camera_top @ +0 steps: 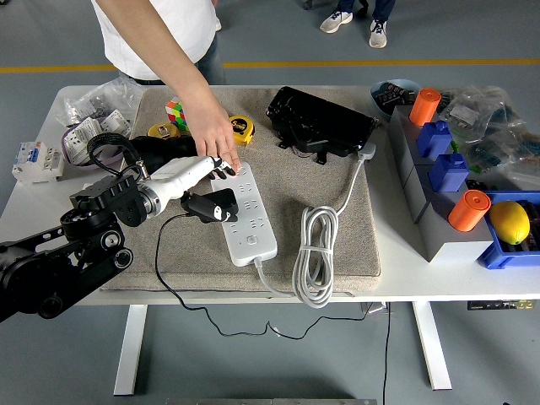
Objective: Put the plug near the board,insert it into the board,press the button,pull the plug out
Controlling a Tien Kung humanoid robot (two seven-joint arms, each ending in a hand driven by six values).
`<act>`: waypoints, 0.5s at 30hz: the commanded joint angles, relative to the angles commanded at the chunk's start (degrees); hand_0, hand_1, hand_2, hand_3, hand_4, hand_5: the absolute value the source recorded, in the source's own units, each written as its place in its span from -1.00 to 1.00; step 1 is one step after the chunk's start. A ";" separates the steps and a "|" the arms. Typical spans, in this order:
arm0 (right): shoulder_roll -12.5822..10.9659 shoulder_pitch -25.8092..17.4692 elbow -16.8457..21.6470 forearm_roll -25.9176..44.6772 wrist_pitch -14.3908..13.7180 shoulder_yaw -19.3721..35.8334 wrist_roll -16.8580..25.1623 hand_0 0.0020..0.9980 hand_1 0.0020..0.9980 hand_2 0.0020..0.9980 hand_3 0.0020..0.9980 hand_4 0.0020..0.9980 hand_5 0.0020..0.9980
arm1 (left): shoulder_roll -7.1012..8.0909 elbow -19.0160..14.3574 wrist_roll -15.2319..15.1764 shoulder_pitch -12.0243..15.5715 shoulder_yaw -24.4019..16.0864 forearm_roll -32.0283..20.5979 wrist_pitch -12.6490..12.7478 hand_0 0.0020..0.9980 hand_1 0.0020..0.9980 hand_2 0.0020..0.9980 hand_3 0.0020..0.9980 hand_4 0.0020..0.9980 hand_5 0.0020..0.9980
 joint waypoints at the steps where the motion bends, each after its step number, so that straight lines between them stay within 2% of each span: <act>1: -0.01 -0.01 0.01 0.01 0.00 0.00 0.01 0.24 0.33 0.36 0.17 1.00 0.03 | -0.02 0.24 0.14 -0.03 0.07 -0.17 -0.01 0.35 0.37 0.42 0.53 1.00 -0.22; 2: -0.03 -0.02 0.03 0.00 0.00 -0.01 -0.01 0.24 0.33 0.36 0.17 1.00 0.03 | -0.06 0.56 0.40 -0.09 0.19 -0.35 0.02 0.25 0.30 0.33 0.48 0.96 -0.22; 6: -0.13 -0.06 0.08 -0.03 -0.01 -0.10 0.00 0.24 0.33 0.36 0.17 1.00 0.03 | -0.23 1.59 1.13 -0.22 0.53 -0.33 -0.06 0.25 0.30 0.33 0.48 0.96 -0.22; 7: -0.15 -0.07 0.09 -0.01 -0.01 -0.16 0.00 0.24 0.33 0.36 0.17 1.00 0.03 | -0.34 1.99 1.20 -0.31 0.74 -0.29 -0.01 0.09 0.21 0.24 0.41 0.90 -0.22; 13: -0.20 -0.20 0.23 -0.10 -0.03 -0.25 0.01 0.24 0.33 0.36 0.17 1.00 0.03 | -0.78 3.07 0.93 -0.52 1.51 -1.96 0.74 0.09 0.21 0.24 0.41 0.90 -0.22; 14: -0.21 -0.17 0.25 -0.13 -0.03 -0.29 0.00 0.24 0.33 0.36 0.17 1.00 0.03 | -0.91 3.22 0.89 -0.62 1.67 -1.94 0.85 -0.02 0.16 0.17 0.28 0.84 -0.23; 15: -0.22 -0.14 0.27 -0.16 -0.02 -0.30 -0.01 0.24 0.33 0.36 0.17 1.00 0.03 | -1.02 3.36 0.87 -0.74 1.85 -1.96 0.98 -0.02 0.16 0.17 0.28 0.84 -0.23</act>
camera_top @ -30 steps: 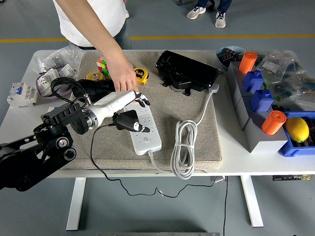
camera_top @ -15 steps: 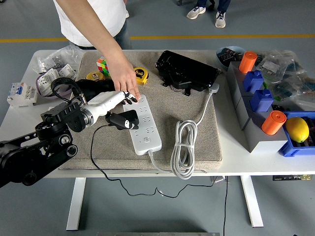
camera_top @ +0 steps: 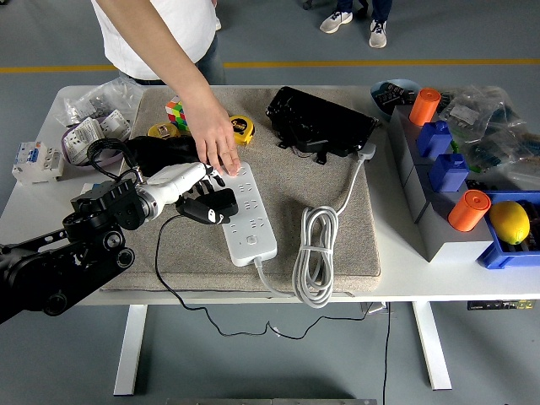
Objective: Put the plug near the board,insert it into the board,press the button,pull the plug out
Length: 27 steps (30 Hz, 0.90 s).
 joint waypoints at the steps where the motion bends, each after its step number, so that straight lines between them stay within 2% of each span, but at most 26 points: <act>1: 0.00 0.02 0.01 -0.01 0.00 0.02 0.00 0.24 0.33 0.36 0.17 1.00 0.03 | -0.08 0.11 0.01 -0.09 0.14 -0.04 0.10 -0.02 0.16 0.17 0.28 0.84 -0.23; 4: 0.05 0.03 0.01 -0.09 -0.02 0.24 0.00 0.24 0.33 0.36 0.17 1.00 0.03 | -0.34 0.80 -0.02 -0.52 0.92 0.16 0.41 -0.02 0.16 0.17 0.28 0.84 -0.23; 5: 0.05 0.04 0.01 -0.12 -0.02 0.30 0.00 0.24 0.33 0.36 0.17 1.00 0.03 | -0.42 1.01 -0.06 -0.59 1.06 0.28 0.48 -0.07 0.12 0.14 0.21 0.81 -0.32; 10: 0.04 0.04 -0.03 -0.19 -0.03 0.43 -0.02 0.24 0.33 0.36 0.17 1.00 0.03 | -0.87 2.06 -0.92 -0.91 1.73 0.17 1.88 -0.07 0.12 0.14 0.21 0.81 -0.32; 11: 0.04 0.04 -0.04 -0.20 -0.03 0.44 -0.01 0.24 0.33 0.36 0.17 1.00 0.03 | -0.95 2.22 -1.08 -0.93 1.79 0.16 2.16 -0.16 0.07 0.11 0.15 0.67 -0.37; 16: 0.10 -0.01 -0.04 -0.21 -0.03 0.44 0.00 0.24 0.33 0.36 0.17 1.00 0.03 | -1.23 2.93 -2.06 -1.02 2.38 0.02 3.38 -0.16 0.07 0.11 0.15 0.67 -0.37; 17: 0.11 0.00 -0.06 -0.22 -0.03 0.40 -0.01 0.24 0.33 0.36 0.16 1.00 0.02 | -1.28 3.05 -2.14 -1.06 2.49 0.10 3.56 -0.29 0.00 0.06 0.11 0.58 -0.53; 21: 0.12 0.06 -0.09 -0.24 -0.02 0.34 -0.01 0.24 0.33 0.36 0.16 1.00 0.02 | -1.52 3.62 -2.45 -1.21 2.93 0.37 3.82 -0.29 0.00 0.06 0.11 0.58 -0.53; 22: 0.16 0.08 -0.12 -0.25 -0.02 0.41 -0.01 0.24 0.33 0.36 0.16 1.00 0.02 | -1.59 3.70 -2.80 -1.28 3.05 0.61 4.19 -0.32 -0.08 0.01 0.09 0.51 -0.79; 27: 0.19 0.14 -0.05 -0.33 -0.03 0.65 -0.02 0.24 0.33 0.36 0.16 1.00 0.02 | -1.76 3.91 -4.02 -1.51 3.62 1.69 5.34 -0.32 -0.08 0.01 0.09 0.51 -0.79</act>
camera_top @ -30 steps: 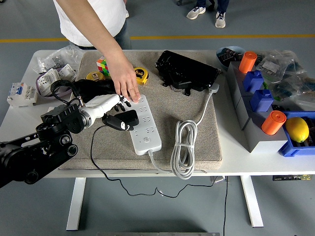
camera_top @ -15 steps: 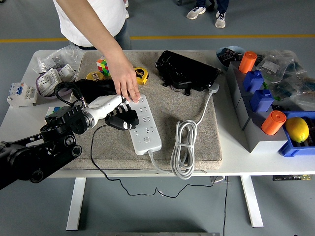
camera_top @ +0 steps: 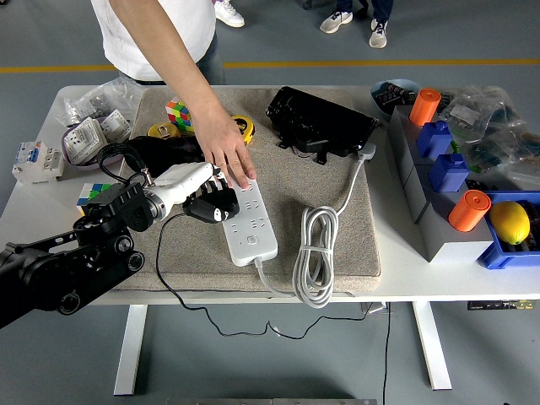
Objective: Put the plug near the board,insert it into the board,press the button,pull the plug out
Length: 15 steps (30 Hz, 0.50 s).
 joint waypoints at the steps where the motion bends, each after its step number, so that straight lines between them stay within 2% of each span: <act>1: 0.00 0.00 0.01 -0.02 -0.01 0.06 0.00 0.24 0.33 0.36 0.16 1.00 0.02 | -0.04 0.06 -0.20 -0.03 0.13 0.43 0.20 -0.32 -0.08 0.01 0.09 0.51 -0.79; 2: 0.02 0.00 -0.02 -0.01 0.00 0.05 0.00 0.24 0.33 0.36 0.16 1.00 0.02 | -0.07 0.12 -0.38 -0.03 0.24 1.03 0.34 -0.45 -0.27 -0.14 0.04 0.42 -0.90; 7: 0.08 -0.02 -0.07 0.00 0.01 -0.04 -0.01 0.24 0.33 0.36 0.16 1.00 0.02 | -0.15 0.40 -1.63 -0.02 0.54 2.24 1.24 -0.45 -0.27 -0.14 0.04 0.42 -0.90; 8: 0.11 -0.03 -0.07 -0.02 0.01 -0.03 0.00 0.25 0.33 0.36 0.16 1.00 0.02 | -0.14 0.51 -2.25 -0.01 0.50 2.24 1.53 -0.50 -0.38 -0.25 -0.01 0.43 -0.90; 15: 0.16 0.05 -0.07 -0.06 0.02 -0.05 0.00 0.24 0.33 0.36 0.16 1.00 0.01 | 0.02 1.18 -4.79 -0.28 0.31 0.54 2.68 -0.53 -0.42 -0.30 -0.04 0.46 -0.88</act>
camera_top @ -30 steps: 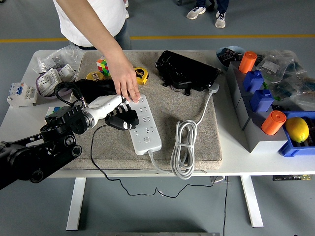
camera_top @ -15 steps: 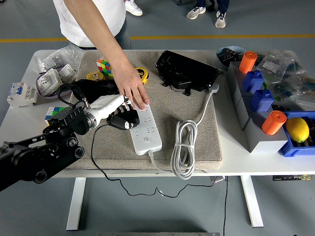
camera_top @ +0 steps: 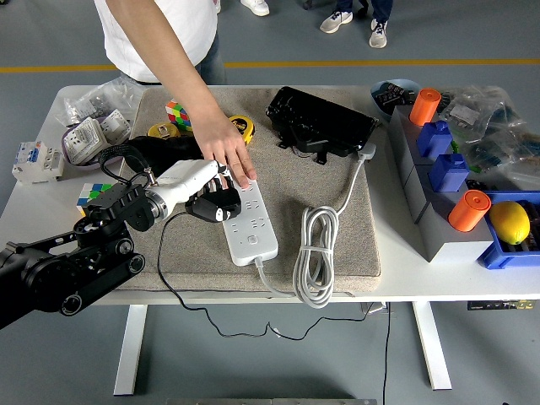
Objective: Put the plug near the board,insert it into the board,press the button,pull the plug out
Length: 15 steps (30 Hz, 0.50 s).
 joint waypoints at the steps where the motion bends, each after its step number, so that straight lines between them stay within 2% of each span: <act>1: 0.02 0.00 -0.01 0.00 -0.01 0.04 0.00 0.24 0.33 0.36 0.16 1.00 0.01 | 0.03 0.05 -0.20 -0.03 0.00 -0.36 0.08 -0.53 -0.42 -0.30 -0.04 0.46 -0.88; 15: 0.09 -0.03 0.08 -0.20 -0.02 0.29 0.02 0.24 0.33 0.36 0.16 1.00 0.01 | 0.48 0.84 -2.91 -0.02 -0.42 -3.40 0.83 -0.57 -0.44 -0.35 -0.11 0.46 -0.83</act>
